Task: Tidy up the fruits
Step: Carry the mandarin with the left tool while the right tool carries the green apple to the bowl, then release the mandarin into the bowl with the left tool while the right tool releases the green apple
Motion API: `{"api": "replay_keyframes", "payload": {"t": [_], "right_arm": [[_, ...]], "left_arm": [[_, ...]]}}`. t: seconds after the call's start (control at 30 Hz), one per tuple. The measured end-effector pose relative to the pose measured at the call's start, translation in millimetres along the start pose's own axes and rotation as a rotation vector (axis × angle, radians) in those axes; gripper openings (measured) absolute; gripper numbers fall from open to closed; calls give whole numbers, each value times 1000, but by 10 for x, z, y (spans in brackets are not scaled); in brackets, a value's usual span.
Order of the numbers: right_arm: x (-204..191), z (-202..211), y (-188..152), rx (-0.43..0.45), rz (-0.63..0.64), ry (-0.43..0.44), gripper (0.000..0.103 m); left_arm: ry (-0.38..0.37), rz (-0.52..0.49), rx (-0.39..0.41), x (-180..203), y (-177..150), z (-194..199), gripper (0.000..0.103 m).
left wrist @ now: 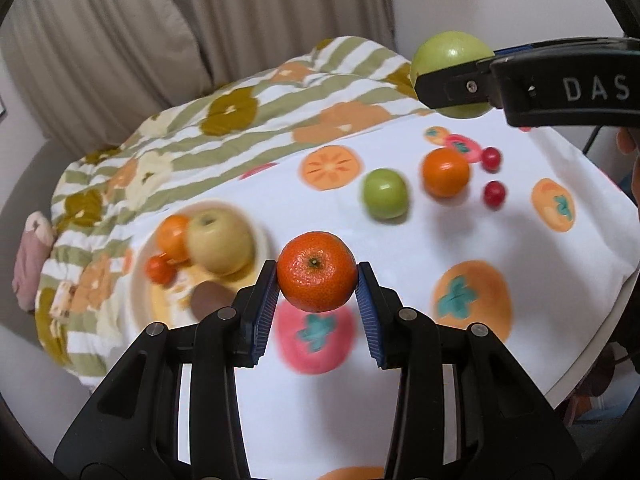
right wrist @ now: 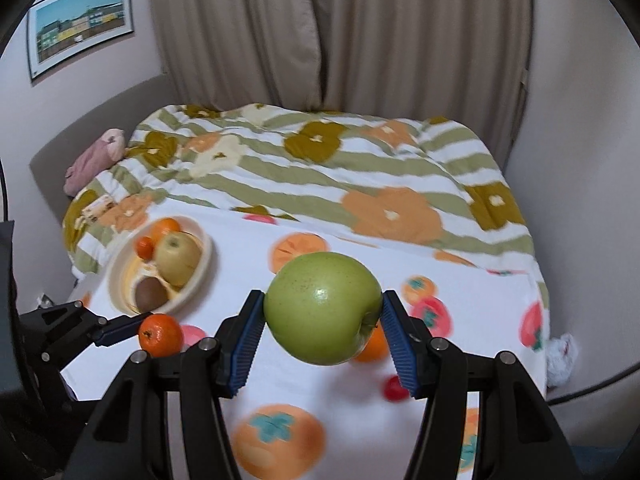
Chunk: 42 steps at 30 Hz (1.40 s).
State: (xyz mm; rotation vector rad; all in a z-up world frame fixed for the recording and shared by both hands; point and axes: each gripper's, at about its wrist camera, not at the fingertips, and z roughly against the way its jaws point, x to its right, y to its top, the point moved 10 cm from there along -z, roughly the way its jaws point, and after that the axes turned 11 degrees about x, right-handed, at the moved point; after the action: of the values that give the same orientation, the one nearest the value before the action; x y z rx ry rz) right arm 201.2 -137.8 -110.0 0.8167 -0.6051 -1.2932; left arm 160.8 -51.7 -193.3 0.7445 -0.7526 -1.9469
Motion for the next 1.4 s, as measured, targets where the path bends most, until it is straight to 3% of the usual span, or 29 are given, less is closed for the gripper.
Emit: {"api": "replay_keyframes", "payload": {"t": [0.37, 0.67, 0.97, 1.4], "right_arm": [[-1090, -275, 289, 0, 50, 103, 54], [-1644, -609, 198, -43, 54, 131, 54], [-1872, -934, -37, -92, 21, 101, 54], [-1867, -1130, -234, -133, -42, 36, 54]], "left_arm": [[86, 46, -24, -1039, -311, 54, 43], [89, 82, -64, -1601, -629, -151, 43], [18, 87, -90, -1782, -782, -540, 43], [-65, 36, -146, -1787, -839, -921, 44]]}}
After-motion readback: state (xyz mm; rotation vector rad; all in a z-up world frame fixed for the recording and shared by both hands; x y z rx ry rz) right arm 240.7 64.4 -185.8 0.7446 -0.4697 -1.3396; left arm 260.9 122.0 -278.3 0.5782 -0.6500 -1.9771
